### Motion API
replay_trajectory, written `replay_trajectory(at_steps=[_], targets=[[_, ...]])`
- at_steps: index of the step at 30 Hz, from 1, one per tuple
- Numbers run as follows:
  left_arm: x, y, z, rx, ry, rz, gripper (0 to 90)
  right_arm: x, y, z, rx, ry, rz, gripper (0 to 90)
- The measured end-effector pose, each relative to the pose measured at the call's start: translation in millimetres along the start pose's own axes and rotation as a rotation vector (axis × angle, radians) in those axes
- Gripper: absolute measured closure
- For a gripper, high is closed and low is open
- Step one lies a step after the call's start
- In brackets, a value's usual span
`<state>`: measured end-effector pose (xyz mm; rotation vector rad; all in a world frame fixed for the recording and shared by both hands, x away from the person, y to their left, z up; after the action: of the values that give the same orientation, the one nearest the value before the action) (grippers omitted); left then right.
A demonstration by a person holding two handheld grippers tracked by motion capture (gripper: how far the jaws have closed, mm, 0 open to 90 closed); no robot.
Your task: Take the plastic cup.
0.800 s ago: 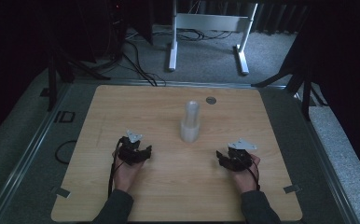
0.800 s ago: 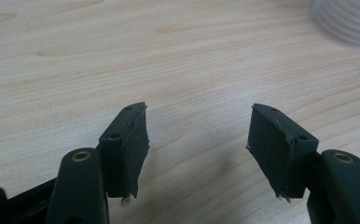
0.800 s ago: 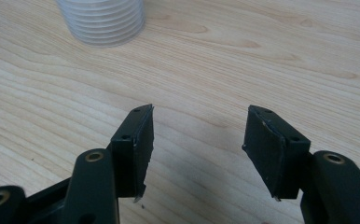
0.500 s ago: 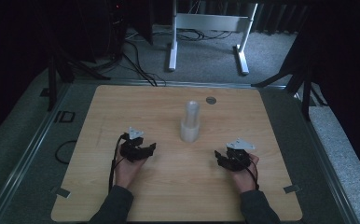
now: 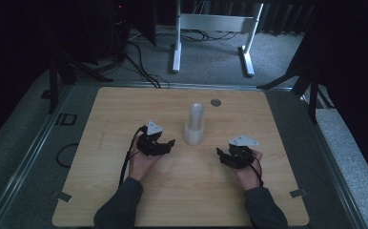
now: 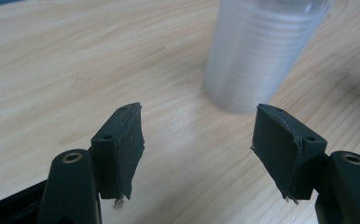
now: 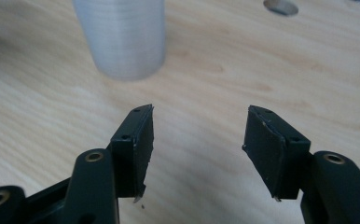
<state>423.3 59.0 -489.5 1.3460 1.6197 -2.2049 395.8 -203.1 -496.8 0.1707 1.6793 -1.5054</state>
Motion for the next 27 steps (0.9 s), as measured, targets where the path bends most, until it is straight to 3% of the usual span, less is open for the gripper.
replay_trajectory(at_steps=[4,9,15,20,27], targets=[[-7.1,3.0,3.0,-0.001,0.009,0.019,33.6,-12.3,-1.9,-0.9,-0.015,-0.004,0.016,41.4],[-16.7,8.4,9.1,0.039,0.020,0.049,32.3,-24.1,-1.5,-2.3,-0.019,-0.025,0.023,40.8],[-21.1,14.5,14.6,0.038,0.038,0.038,32.1,-34.5,-2.3,-3.6,-0.015,-0.031,0.033,37.7],[-28.8,16.1,21.3,0.051,0.047,0.060,30.7,-42.9,-5.3,-3.9,-0.009,-0.041,0.045,34.8],[-33.9,23.3,25.9,0.057,0.069,0.056,28.9,-55.3,-10.4,-2.7,-0.027,-0.034,0.067,33.6]])
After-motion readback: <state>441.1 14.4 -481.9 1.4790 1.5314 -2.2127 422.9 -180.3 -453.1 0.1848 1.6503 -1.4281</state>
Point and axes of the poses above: each handheld gripper's, and its own axes: y roughly forward along the jaws, x roughly out of its underside, z roughly to its right, the point moved 6 cm from there along y, roughly forward along the jaws, and after that the axes turned 12 degrees about -z, right-handed, at the moved point
